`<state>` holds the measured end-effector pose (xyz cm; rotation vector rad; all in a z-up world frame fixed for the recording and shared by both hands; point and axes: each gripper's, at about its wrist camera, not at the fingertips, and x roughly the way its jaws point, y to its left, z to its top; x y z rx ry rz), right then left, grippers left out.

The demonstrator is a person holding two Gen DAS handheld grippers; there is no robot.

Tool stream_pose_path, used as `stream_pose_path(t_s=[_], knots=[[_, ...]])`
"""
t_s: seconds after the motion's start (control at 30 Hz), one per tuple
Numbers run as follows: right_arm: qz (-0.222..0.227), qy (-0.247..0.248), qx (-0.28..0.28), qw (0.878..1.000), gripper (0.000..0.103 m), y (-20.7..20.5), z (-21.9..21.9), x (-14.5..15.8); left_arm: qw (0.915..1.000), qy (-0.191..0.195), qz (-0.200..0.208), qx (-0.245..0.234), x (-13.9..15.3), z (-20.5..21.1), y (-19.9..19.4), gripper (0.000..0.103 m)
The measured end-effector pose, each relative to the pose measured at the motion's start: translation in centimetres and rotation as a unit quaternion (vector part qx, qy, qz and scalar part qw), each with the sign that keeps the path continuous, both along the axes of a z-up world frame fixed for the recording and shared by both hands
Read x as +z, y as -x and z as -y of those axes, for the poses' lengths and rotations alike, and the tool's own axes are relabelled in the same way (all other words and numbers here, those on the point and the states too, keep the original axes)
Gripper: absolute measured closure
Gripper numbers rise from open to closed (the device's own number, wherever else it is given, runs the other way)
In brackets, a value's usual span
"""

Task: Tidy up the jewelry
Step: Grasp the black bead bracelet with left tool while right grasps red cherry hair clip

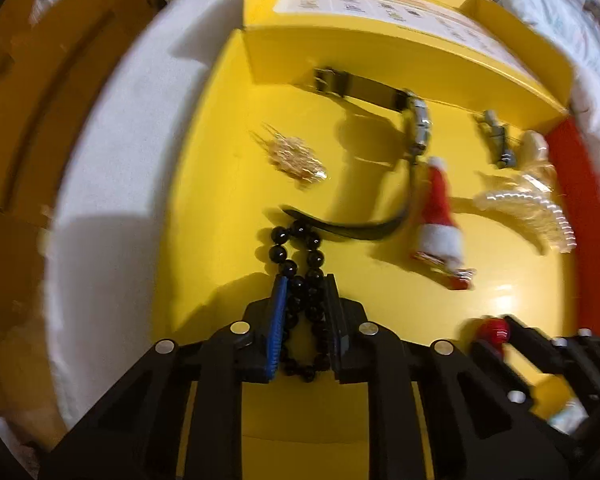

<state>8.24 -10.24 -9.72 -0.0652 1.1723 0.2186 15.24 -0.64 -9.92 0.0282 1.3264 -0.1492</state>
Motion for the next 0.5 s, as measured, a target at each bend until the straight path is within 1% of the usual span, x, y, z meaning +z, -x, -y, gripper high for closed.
stream_pose_path(t_s=[0.07, 0.17, 0.3, 0.37, 0.4, 0.43, 0.47, 0.5], knots=[[-0.001, -0.006, -0.002, 1.0, 0.078, 0.1, 0.2, 0.1, 1.0, -0.004, 0.002, -0.005, 0.1, -0.1, 0.1, 0.084], [-0.004, -0.014, -0.003, 1.0, 0.078, 0.0, 0.3, 0.0, 1.0, 0.002, 0.002, -0.003, 0.1, -0.3, -0.1, 0.084], [-0.007, -0.025, -0.009, 1.0, 0.078, -0.2, 0.7, 0.1, 0.9995, 0.031, -0.007, 0.005, 0.4, -1.0, -0.1, 0.084], [-0.009, -0.034, -0.015, 0.999, 0.078, -0.2, 1.0, 0.2, 0.9992, 0.039, -0.006, 0.012, 0.8, -1.5, 0.2, 0.085], [-0.009, -0.035, -0.016, 0.999, 0.078, -0.2, 1.1, 0.2, 0.9991, 0.04, -0.003, 0.012, 1.1, -2.0, 0.4, 0.088], [-0.011, -0.037, -0.018, 0.999, 0.078, -0.2, 1.2, 0.2, 0.999, 0.044, 0.002, 0.012, 1.5, -2.1, 0.6, 0.099], [-0.011, -0.039, -0.02, 0.999, 0.078, -0.2, 1.3, 0.2, 0.9988, 0.047, 0.002, 0.013, 1.7, -2.2, 0.7, 0.103], [-0.011, -0.043, -0.021, 0.999, 0.078, -0.2, 1.5, 0.3, 0.9985, 0.054, 0.004, 0.014, 2.0, -2.4, 0.7, 0.103]])
